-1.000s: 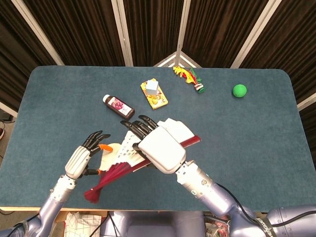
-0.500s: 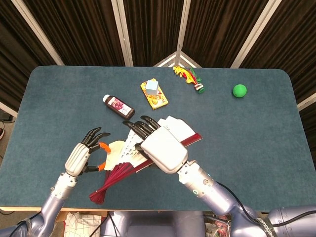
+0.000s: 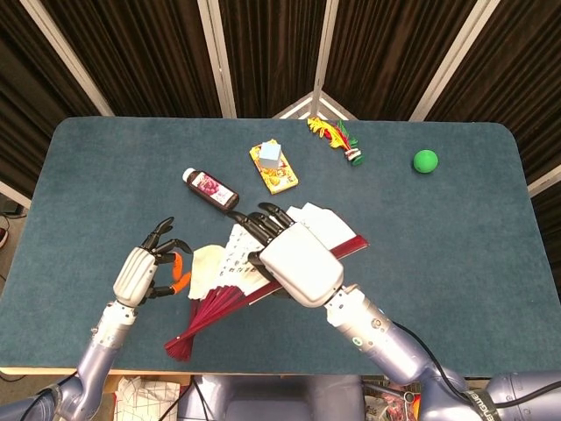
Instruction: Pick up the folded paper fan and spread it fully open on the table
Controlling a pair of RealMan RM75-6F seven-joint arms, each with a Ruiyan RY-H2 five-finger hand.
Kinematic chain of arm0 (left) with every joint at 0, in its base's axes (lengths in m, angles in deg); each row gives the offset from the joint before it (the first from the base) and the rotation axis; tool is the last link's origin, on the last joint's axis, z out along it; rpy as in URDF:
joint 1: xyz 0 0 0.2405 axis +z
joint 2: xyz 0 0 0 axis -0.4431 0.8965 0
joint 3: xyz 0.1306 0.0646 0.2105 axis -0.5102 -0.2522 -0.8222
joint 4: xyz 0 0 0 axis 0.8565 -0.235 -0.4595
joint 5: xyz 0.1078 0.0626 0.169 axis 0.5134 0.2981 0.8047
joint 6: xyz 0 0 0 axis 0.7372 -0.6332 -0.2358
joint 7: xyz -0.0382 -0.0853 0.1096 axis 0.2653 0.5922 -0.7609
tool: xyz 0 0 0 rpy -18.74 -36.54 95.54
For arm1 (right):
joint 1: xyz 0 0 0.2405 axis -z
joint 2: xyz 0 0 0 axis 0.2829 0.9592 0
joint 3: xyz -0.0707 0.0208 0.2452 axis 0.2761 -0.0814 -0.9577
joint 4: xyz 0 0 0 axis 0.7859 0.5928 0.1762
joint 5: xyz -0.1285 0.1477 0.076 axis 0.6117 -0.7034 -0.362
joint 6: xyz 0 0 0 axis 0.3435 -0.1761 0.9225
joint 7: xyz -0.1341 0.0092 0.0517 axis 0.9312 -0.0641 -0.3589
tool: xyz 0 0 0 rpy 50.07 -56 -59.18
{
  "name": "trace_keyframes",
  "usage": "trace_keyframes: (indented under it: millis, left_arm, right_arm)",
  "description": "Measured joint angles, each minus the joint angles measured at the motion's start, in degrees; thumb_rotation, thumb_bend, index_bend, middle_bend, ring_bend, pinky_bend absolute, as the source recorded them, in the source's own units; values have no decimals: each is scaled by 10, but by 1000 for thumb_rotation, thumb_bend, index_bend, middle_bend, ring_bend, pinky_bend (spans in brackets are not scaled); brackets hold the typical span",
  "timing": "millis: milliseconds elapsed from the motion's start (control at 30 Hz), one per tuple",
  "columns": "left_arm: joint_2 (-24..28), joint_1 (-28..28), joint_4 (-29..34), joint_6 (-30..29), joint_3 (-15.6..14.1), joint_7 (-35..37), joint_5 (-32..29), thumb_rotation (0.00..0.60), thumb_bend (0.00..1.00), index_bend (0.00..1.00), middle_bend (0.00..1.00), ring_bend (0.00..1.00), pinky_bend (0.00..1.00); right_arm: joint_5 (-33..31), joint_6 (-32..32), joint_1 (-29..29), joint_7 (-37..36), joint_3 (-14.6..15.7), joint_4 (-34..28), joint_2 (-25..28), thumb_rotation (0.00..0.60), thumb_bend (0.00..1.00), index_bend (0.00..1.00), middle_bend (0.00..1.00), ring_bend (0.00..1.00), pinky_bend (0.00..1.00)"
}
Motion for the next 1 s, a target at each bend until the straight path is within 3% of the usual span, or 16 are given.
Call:
trace_keyframes:
  millis: [267, 333, 400, 467, 533, 633, 800, 1000]
  left_arm:
    - [-4, 0, -31, -11, 11, 13, -9, 600, 428, 789, 444, 55, 177]
    - [-6, -1, -40, -13, 15, 17, -11, 600, 417, 750, 417, 53, 177]
    - [-8, -3, -48, -13, 17, 21, -13, 600, 373, 645, 336, 31, 173]
    - [-10, -4, -53, -13, 18, 26, -14, 600, 297, 466, 202, 5, 147]
    - [-10, -6, -54, -9, 14, 33, -11, 600, 207, 224, 56, 0, 88]
    - [-4, -10, -55, 4, -5, 50, 2, 600, 153, 54, 0, 0, 44]
    - [12, -23, -52, 32, -34, 67, 24, 600, 114, 0, 0, 0, 31]
    - [5, -27, -39, 35, -31, 70, 21, 600, 109, 0, 0, 0, 31]
  right_arm:
    - [10, 7, 20, -39, -2, 4, 26, 600, 403, 830, 149, 216, 163]
    - [14, 7, 26, -51, -3, 6, 33, 600, 403, 830, 149, 216, 163]
    - [20, 8, 32, -65, -3, 8, 42, 600, 404, 830, 149, 216, 163]
    - [26, 8, 38, -78, -3, 10, 50, 600, 404, 830, 149, 216, 163]
    - [29, 7, 42, -86, -3, 12, 55, 600, 404, 830, 149, 216, 163]
    - [34, 4, 46, -98, -4, 15, 62, 600, 404, 830, 149, 216, 163]
    - [42, -4, 47, -108, -3, 20, 65, 600, 404, 831, 149, 216, 163]
    - [44, -7, 46, -107, -3, 21, 64, 600, 403, 839, 149, 216, 163]
